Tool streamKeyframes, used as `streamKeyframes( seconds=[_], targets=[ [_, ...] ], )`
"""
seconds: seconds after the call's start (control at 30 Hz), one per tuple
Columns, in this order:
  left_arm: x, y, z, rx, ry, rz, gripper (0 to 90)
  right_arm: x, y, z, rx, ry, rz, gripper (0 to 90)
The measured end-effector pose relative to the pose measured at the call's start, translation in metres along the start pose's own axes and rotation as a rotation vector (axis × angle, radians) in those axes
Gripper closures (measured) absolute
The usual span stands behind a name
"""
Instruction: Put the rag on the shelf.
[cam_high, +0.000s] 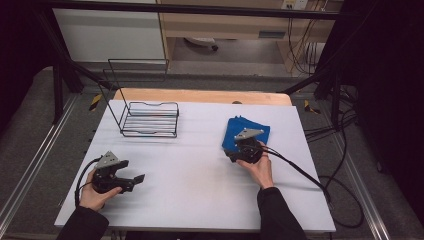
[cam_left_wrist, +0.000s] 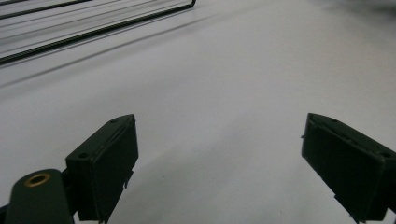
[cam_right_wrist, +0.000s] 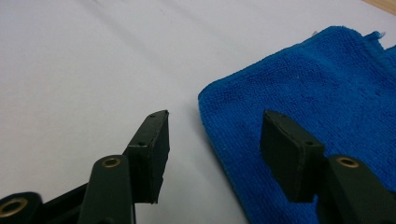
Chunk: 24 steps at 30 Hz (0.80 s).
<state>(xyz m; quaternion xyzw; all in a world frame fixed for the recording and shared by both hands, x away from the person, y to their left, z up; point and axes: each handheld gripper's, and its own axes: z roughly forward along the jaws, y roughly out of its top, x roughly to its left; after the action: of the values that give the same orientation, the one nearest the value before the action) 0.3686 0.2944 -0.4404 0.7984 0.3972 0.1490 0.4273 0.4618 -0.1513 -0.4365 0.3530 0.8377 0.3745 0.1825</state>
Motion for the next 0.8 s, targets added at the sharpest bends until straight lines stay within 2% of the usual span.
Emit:
streamKeyframes(
  seconds=[0.13, 0.27, 0.5, 0.6, 0.8],
  targets=[
    [0.0, 0.0, 0.001, 0.007, 0.001, 0.005, 11.5, -0.005, 0.001, 0.011, 0.023, -0.012, -0.021, 56.3],
    [0.0, 0.0, 0.001, 0.008, 0.0, 0.003, 11.6, -0.009, 0.0, 0.018, 0.052, -0.03, -0.052, 64.0],
    [-0.001, 0.0, 0.001, 0.008, -0.002, 0.004, 11.7, -0.013, 0.0, 0.021, 0.049, -0.046, -0.089, 73.9],
    [-0.001, 0.0, 0.001, 0.009, -0.002, 0.003, 11.7, -0.013, -0.001, 0.021, 0.045, -0.054, -0.101, 82.1],
    [0.001, 0.0, 0.0, 0.007, -0.001, -0.001, 11.8, -0.015, 0.002, 0.018, 0.041, -0.037, -0.064, 87.0]
  ],
)
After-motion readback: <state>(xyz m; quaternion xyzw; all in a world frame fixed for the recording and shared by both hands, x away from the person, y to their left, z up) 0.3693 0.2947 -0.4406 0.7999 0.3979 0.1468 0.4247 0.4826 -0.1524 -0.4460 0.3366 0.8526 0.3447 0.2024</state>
